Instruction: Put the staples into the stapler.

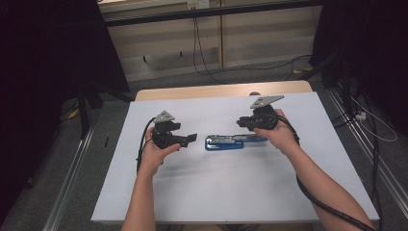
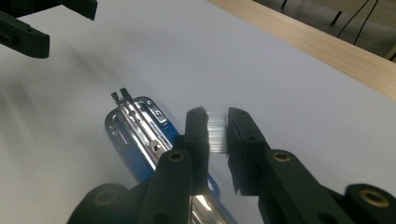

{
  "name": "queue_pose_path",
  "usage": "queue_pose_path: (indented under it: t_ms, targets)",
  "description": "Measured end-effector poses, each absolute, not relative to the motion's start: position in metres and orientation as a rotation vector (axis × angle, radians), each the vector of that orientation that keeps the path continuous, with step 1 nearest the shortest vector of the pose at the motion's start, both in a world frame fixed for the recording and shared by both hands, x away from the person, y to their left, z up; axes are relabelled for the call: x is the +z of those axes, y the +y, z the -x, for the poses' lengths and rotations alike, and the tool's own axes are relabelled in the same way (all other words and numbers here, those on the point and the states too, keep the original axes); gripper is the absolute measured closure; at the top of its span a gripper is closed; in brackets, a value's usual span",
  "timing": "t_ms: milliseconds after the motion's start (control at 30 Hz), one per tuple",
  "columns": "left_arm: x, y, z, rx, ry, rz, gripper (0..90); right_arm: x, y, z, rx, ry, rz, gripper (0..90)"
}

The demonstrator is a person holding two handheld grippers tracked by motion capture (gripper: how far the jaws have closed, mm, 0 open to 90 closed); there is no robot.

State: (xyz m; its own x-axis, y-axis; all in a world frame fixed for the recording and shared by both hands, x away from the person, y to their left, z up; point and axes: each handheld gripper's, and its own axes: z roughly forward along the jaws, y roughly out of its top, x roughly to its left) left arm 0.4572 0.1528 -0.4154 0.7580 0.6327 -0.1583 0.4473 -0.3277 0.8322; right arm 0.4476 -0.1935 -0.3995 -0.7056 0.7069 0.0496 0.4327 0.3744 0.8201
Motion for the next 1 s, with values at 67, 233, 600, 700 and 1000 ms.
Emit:
queue_pose_path:
  t_ms: [67, 233, 600, 700, 1000]
  targets:
    - [-0.415, 0.153, -0.457, 0.243, 0.811, -1.981, 9.4, -0.399, -0.191, -0.448, 1.252, 2.341, -0.988, 79.2]
    - [-0.415, 0.155, -0.457, 0.243, 0.819, -1.978, 9.1, -0.4, -0.186, -0.45, 1.252, 2.366, -0.957, 79.2]
    - [-0.416, 0.158, -0.456, 0.24, 0.833, -1.977, 8.9, -0.404, -0.177, -0.454, 1.256, 2.421, -0.906, 79.3]
    - [-0.416, 0.159, -0.455, 0.245, 0.837, -1.977, 8.9, -0.406, -0.175, -0.455, 1.258, 2.431, -0.896, 79.2]
    - [-0.414, 0.163, -0.452, 0.265, 0.84, -1.988, 8.9, -0.406, -0.169, -0.457, 1.279, 2.462, -0.847, 79.2]
